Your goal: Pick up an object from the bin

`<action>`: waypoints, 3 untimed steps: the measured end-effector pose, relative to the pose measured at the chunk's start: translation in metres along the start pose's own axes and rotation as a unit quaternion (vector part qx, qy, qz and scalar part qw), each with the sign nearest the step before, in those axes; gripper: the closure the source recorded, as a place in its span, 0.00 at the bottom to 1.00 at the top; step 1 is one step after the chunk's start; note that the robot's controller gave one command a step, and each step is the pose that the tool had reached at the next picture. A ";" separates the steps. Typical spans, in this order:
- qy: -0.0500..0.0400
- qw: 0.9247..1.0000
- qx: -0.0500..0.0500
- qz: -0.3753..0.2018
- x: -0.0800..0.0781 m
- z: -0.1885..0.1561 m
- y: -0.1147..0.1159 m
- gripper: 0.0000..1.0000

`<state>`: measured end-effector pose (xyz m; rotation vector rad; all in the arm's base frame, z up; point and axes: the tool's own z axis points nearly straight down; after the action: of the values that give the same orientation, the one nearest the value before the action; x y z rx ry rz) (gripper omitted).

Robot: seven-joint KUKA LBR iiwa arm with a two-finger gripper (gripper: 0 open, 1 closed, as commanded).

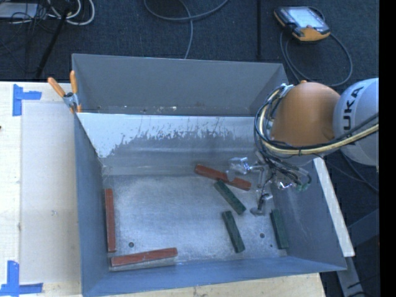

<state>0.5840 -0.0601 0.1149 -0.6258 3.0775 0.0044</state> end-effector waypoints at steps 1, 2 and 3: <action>0.000 1.000 0.003 0.001 -0.011 0.025 -0.029 0.00; -0.004 0.994 0.002 0.105 -0.022 0.041 -0.016 1.00; 0.000 0.994 0.001 0.106 -0.019 0.044 -0.016 0.00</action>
Offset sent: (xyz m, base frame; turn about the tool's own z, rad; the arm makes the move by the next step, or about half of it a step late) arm 0.0233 -0.0062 -0.0449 0.2077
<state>0.6080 -0.0668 0.0705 -0.2955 3.1260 0.0011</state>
